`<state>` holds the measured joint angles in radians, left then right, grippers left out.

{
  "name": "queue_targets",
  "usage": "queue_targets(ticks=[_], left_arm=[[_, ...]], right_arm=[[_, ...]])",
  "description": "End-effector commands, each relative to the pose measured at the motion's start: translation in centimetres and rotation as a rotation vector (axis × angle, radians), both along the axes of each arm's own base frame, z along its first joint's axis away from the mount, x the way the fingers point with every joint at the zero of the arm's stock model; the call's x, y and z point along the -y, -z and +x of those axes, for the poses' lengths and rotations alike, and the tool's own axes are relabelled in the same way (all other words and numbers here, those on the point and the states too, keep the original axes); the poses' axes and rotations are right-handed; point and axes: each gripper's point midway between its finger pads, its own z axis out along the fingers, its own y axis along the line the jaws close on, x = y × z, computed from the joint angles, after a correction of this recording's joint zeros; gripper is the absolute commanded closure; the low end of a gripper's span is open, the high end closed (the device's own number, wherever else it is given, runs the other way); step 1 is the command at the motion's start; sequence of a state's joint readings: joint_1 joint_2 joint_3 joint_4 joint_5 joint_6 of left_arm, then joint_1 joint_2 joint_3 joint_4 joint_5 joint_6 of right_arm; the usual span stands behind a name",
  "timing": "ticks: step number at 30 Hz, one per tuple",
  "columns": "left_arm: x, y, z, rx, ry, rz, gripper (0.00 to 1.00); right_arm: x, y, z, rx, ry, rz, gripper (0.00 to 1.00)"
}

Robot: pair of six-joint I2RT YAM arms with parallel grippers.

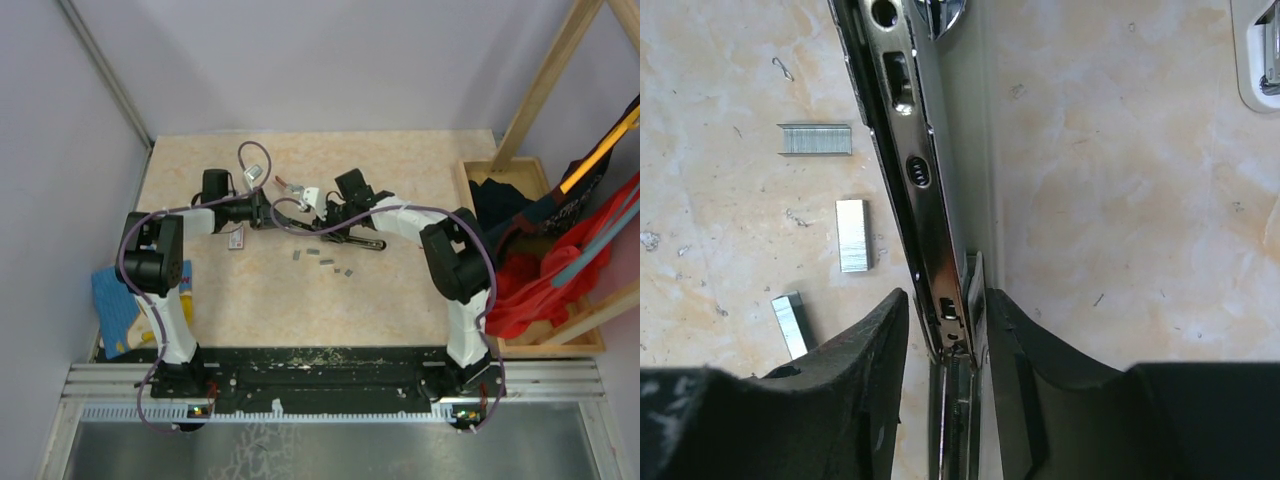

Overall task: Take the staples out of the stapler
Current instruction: Place the stapler at the center of the board.

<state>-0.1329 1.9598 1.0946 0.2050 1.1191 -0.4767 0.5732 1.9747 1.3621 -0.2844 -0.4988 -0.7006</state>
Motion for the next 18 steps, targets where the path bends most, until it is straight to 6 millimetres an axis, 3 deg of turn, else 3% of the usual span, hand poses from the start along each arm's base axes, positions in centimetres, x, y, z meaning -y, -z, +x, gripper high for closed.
queue_targets(ticks=[1, 13, 18], left_arm=[[0.2, -0.41, -0.22, 0.024, 0.032, -0.035, 1.0], [0.2, -0.4, -0.28, 0.023, 0.032, -0.037, 1.0], [0.09, -0.41, -0.15, 0.021, 0.029, -0.038, 1.0]], right_arm=[[-1.39, -0.79, 0.32, 0.032, -0.003, 0.022, 0.61], [-1.56, -0.11, 0.03, 0.018, -0.012, 0.01, 0.67], [-1.57, 0.07, -0.04, 0.004, -0.025, -0.004, 0.81]])
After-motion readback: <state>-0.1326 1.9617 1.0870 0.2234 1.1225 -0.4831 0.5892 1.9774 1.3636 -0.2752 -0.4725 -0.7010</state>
